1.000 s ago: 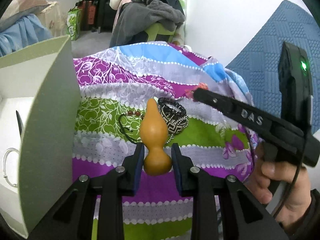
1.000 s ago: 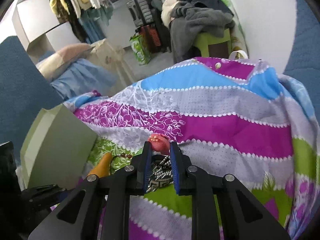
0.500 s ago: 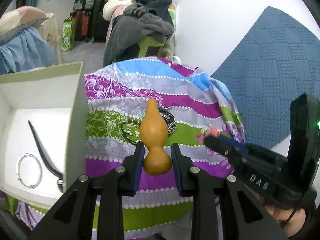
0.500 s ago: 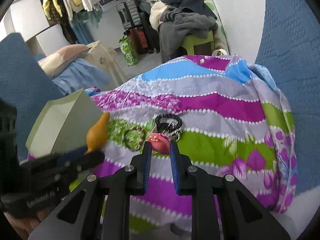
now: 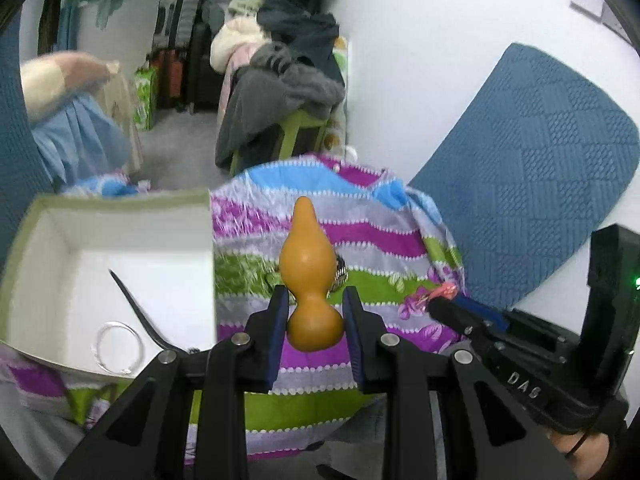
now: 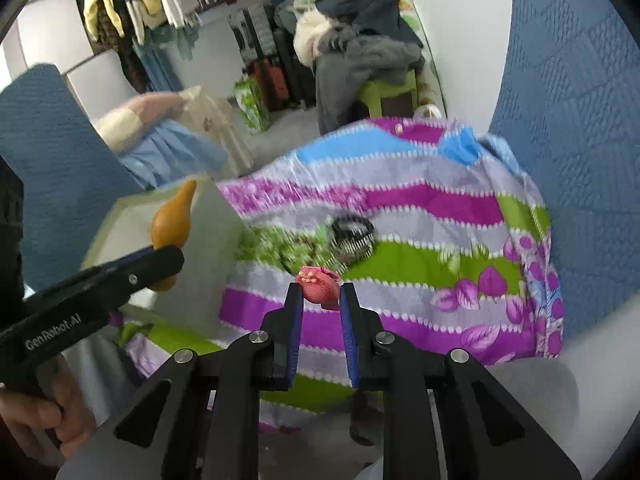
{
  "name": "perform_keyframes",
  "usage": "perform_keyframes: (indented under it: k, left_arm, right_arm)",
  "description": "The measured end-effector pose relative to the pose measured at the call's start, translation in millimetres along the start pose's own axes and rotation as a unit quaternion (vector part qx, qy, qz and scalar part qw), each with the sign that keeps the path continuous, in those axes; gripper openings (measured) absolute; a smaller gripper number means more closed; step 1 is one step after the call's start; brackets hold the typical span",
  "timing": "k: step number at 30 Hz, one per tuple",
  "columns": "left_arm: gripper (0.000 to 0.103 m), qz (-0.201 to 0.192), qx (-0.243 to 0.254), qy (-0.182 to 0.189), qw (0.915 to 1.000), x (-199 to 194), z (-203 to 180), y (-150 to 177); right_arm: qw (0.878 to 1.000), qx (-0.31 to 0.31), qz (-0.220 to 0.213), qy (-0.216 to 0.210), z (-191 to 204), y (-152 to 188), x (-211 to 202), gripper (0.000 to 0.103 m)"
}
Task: Organize jewelry
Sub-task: 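Carry the gourd pendant and pink clip into the white box and release both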
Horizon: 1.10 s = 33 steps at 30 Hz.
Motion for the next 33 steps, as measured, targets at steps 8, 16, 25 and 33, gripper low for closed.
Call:
perform_keyframes:
  k: [8,16,25,33]
  left_arm:
    - [0.027,-0.043,0.014,-0.006,0.9989,-63.8,-3.6,-45.0]
    - [0.027,-0.084,0.026,-0.025,0.9958,-122.9,7.5,-82.8]
    - [0.027,-0.093,0.022,-0.059,0.9937,-151.9,49.8,-95.4]
    - [0.027,-0.068,-0.019,-0.087,0.9936,-133.1,110.8,-85.3]
  right_arm:
    - [0.997,-0.020,-0.079,-0.010,33.9,-59.0,-59.7,0.016]
    - [0.991,-0.048,-0.117,-0.032,71.6,-104.6,-90.2,0.016]
    - [0.986,-0.077,-0.136,-0.060,123.2,-130.7,-88.3,0.016]
    - [0.987,-0.103,-0.099,-0.080,159.1,-126.9,-45.7,0.016]
Point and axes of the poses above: each gripper's, at about its wrist camera, not at the fingertips, and x roughly the way its jaws point, z to its left, y to its underside, the point moved 8 cm from there along x, roughly the way its jaws point, and after that the axes turned 5 degrees about -x, right-handed, at the moved point
